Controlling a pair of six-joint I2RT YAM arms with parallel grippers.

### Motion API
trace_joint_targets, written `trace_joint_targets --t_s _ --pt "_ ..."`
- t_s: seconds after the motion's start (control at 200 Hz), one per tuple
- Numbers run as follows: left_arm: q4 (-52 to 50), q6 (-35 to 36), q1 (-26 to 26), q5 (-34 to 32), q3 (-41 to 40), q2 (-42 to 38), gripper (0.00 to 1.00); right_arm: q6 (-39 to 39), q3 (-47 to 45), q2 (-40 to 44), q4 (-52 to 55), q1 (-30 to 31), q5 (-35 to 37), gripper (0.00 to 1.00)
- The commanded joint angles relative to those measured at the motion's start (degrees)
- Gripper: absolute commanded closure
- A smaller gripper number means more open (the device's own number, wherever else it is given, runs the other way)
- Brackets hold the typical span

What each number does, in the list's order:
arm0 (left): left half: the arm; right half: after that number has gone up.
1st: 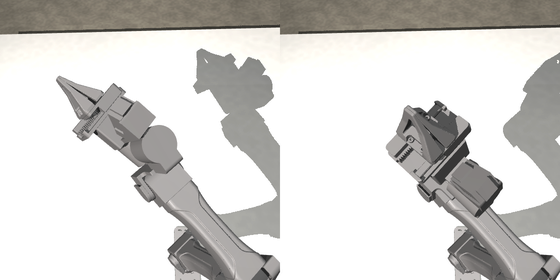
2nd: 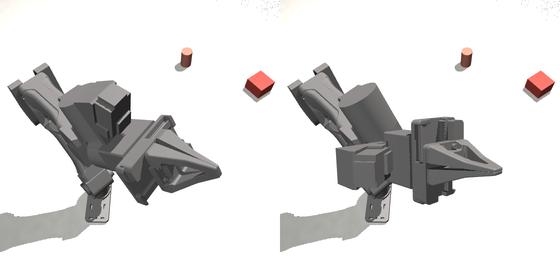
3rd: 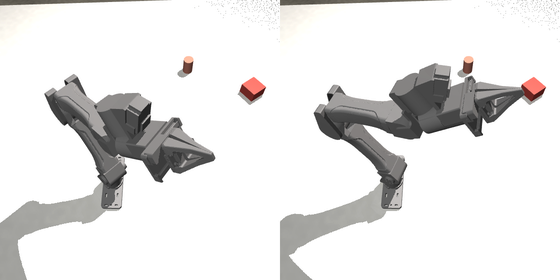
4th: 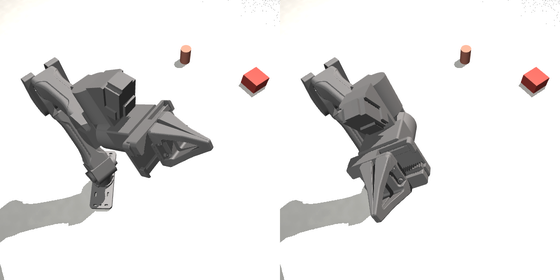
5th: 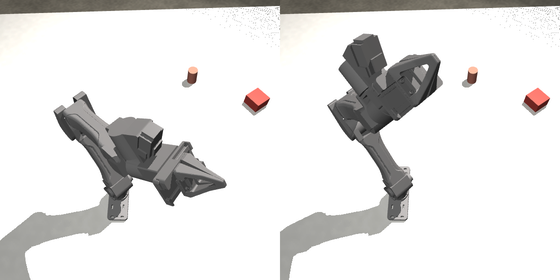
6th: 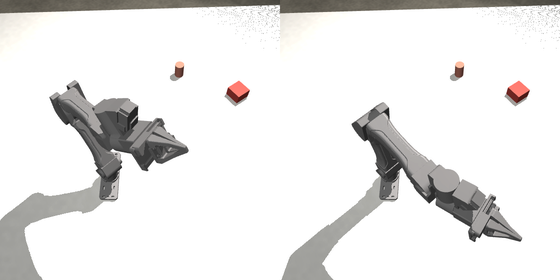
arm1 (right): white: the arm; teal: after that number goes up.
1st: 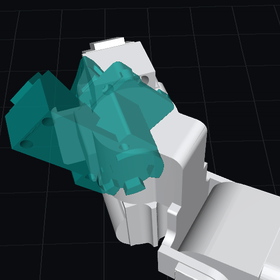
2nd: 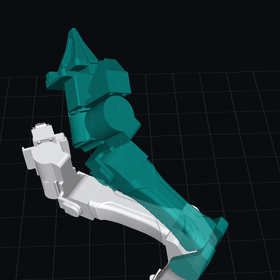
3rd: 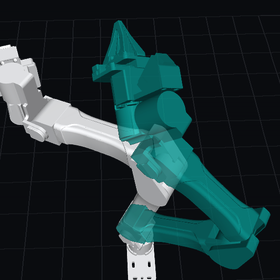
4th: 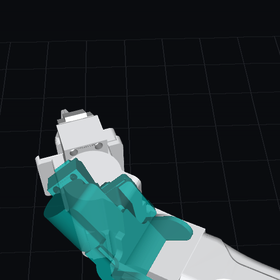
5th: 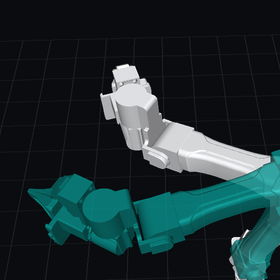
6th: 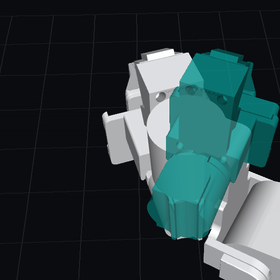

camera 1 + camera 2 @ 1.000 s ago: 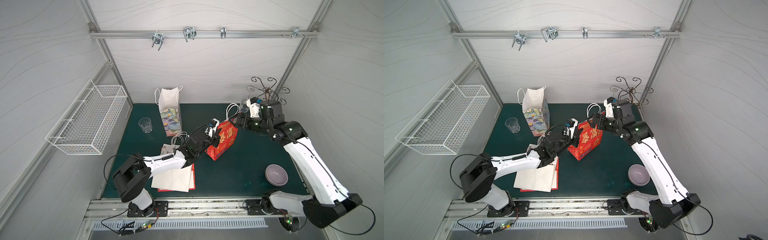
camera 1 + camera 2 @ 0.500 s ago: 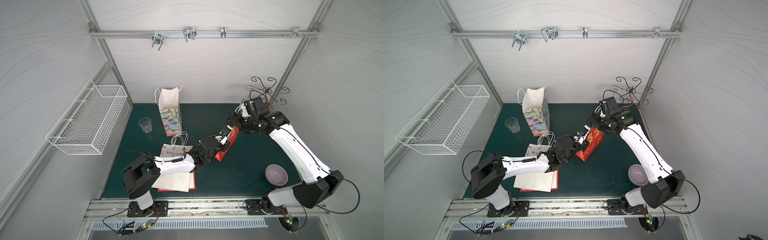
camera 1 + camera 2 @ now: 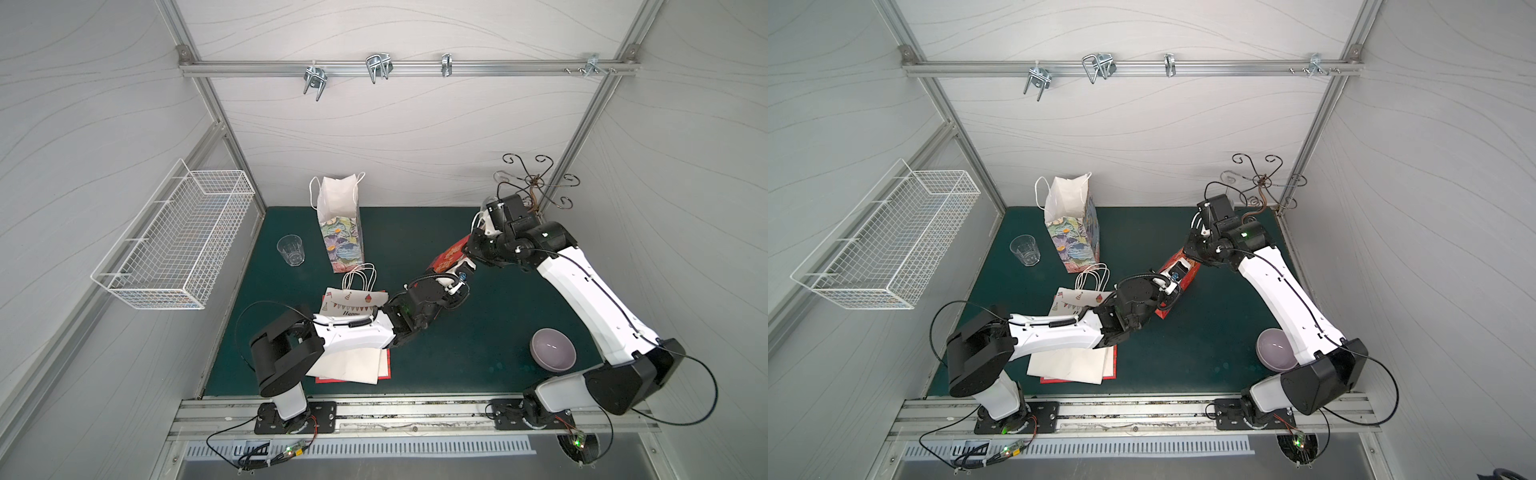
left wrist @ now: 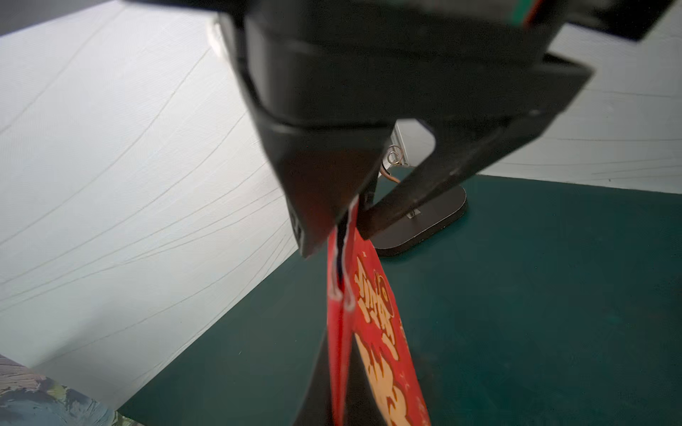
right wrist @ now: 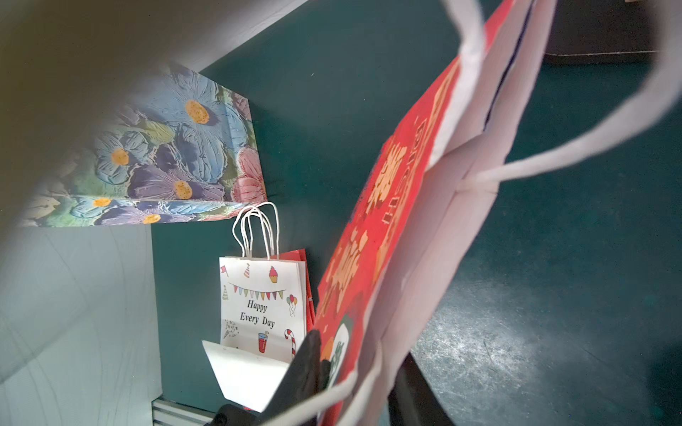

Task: Put away the paper bag
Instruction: Press the paper bag at the center of the board.

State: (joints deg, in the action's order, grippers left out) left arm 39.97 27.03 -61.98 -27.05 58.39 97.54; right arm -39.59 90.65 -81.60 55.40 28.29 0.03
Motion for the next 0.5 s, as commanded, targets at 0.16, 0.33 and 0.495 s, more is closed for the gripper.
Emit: trace_joint_targets --t_s 0.16,0.33,0.495 --pt "4.52 4.08 -1.13 2.29 2.62 -0.18 0.89 -0.55 -0.28 0.02 0.54 -0.11 -0.72 1.0" --pt "6.76 4.63 -1.13 4.88 -0.57 -3.89 0.21 2.08 -0.33 1.26 0.78 -2.72 -2.89 1.0" --pt "6.65 0.6 -0.97 11.73 -8.84 -16.78 0.0 17.02 -0.64 2.79 1.12 -5.79 -8.64 1.0"
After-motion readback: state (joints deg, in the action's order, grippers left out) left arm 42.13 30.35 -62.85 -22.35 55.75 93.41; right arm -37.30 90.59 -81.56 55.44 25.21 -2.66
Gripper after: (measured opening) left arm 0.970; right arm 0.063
